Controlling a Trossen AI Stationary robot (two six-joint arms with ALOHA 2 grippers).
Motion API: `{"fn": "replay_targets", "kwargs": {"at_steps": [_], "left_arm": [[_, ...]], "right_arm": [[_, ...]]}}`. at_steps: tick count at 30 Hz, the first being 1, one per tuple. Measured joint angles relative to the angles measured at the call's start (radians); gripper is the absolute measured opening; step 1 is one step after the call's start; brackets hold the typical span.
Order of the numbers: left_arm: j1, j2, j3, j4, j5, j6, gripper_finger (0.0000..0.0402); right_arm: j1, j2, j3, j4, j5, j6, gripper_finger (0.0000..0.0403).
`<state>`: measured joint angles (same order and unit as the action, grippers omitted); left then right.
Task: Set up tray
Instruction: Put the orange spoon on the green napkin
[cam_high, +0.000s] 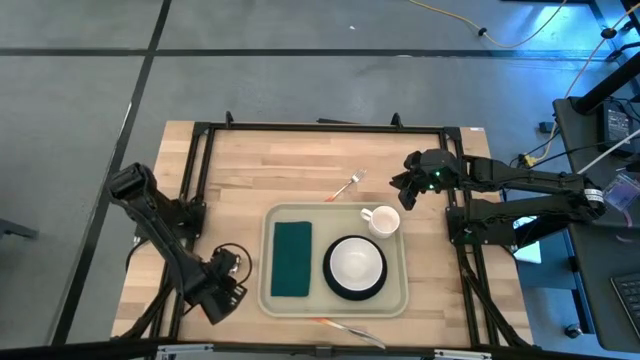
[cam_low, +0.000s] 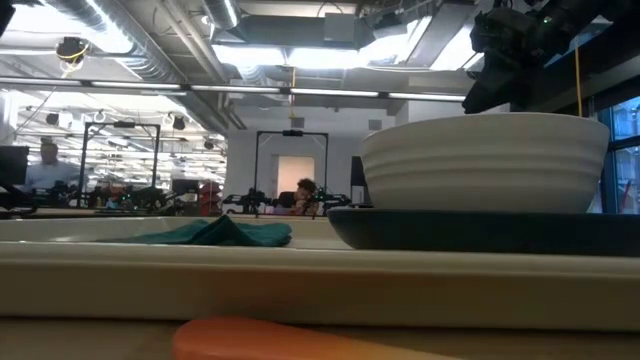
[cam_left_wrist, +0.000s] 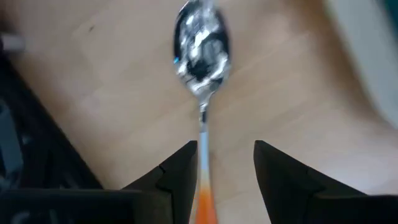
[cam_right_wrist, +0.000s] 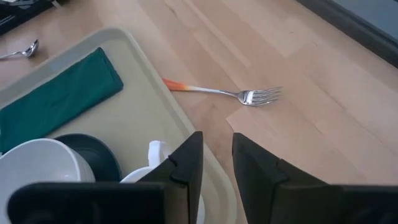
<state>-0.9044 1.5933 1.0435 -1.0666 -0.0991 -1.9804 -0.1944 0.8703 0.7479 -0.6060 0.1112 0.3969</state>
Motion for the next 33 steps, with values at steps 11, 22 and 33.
{"fn": "replay_targets", "kwargs": {"at_steps": [11, 22, 33], "left_arm": [[0.010, 0.120, -0.003, 0.010, 0.057, -0.030, 0.0150], [0.010, 0.116, -0.124, 0.154, 0.068, -0.055, 0.0150], [0.010, 0.099, -0.153, 0.184, 0.060, -0.064, 0.0103]], "right_arm": [[0.000, 0.000, 0.000, 0.000, 0.000, -0.009, 0.0090], [0.000, 0.000, 0.000, 0.001, 0.000, -0.011, 0.0090], [0.000, 0.000, 0.000, 0.003, 0.000, -0.013, 0.0090]]}}
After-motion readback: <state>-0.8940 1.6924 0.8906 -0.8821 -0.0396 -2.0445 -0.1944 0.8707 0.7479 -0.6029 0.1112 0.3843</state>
